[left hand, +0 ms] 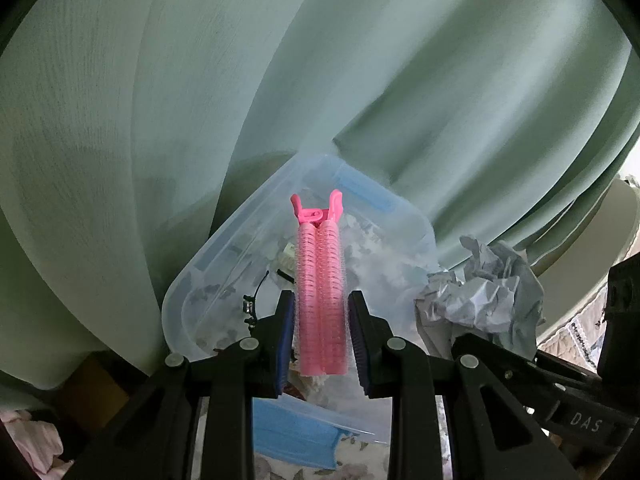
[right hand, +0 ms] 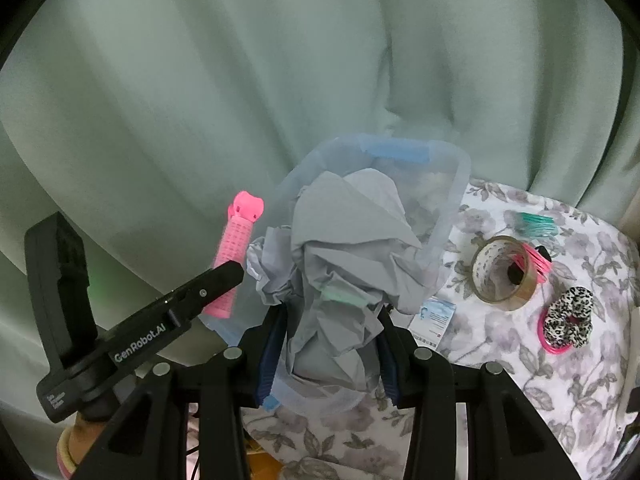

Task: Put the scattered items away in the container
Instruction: 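Carry the paper with the right tool while the left tool carries the roller over the container, then open the left tool to drop the roller while the right tool drops the paper in, then lift both open tools out of the container toward the tape and scrunchie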

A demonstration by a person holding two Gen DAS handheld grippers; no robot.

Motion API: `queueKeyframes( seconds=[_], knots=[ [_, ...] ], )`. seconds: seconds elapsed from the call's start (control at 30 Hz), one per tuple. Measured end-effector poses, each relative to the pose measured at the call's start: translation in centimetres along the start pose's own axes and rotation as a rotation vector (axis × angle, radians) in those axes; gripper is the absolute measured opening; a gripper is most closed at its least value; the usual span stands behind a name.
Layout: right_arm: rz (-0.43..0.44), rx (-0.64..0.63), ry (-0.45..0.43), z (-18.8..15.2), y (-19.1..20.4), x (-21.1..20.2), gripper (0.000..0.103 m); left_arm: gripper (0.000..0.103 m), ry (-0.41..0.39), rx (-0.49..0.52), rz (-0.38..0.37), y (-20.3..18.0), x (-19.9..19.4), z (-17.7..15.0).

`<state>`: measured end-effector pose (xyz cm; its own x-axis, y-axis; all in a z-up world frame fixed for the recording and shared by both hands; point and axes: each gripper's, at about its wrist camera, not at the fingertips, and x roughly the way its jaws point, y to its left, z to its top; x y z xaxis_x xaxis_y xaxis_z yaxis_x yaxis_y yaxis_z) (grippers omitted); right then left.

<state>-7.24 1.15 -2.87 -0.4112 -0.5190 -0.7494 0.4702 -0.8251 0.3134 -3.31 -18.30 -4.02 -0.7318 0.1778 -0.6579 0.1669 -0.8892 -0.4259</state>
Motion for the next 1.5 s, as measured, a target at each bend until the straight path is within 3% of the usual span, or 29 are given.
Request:
queueKeyframes(
  seconds=[0.63, 0.77, 0.83, 1.17, 1.27, 1.5],
  knots=[
    [-0.029, 0.006, 0.026, 1.7, 0.4, 1.8, 0.047, 0.029, 0.040, -0.019, 0.038, 0.4, 1.4, 0.0],
    [-0.011, 0.003, 0.002, 1.8, 0.3, 1.3, 0.058, 0.050, 0.036, -0.017, 0.042, 0.1, 1.1, 0.1],
    [-0.009, -0.007, -0.010, 1.9, 0.3, 1.1, 0.060, 0.054, 0.033, -0.015, 0.042, 0.0, 1.0, 0.1],
    [-0.021, 0.027, -0.051, 0.4, -1.2, -1.4, 0.060, 0.057, 0.018, 0.019, 0.021, -1.9, -0.1, 0.2],
    [-0.024, 0.068, -0.074, -0.3, -2.3, -2.7, 0.060, 0.065, 0.013, 0.041, 0.002, -3.3, -0.5, 0.2],
    [-0.038, 0.170, -0.151, -2.4, -5.7, -6.9, 0.060, 0.066, -0.003, 0.120, -0.017, -7.9, -1.4, -0.1]
  ],
)
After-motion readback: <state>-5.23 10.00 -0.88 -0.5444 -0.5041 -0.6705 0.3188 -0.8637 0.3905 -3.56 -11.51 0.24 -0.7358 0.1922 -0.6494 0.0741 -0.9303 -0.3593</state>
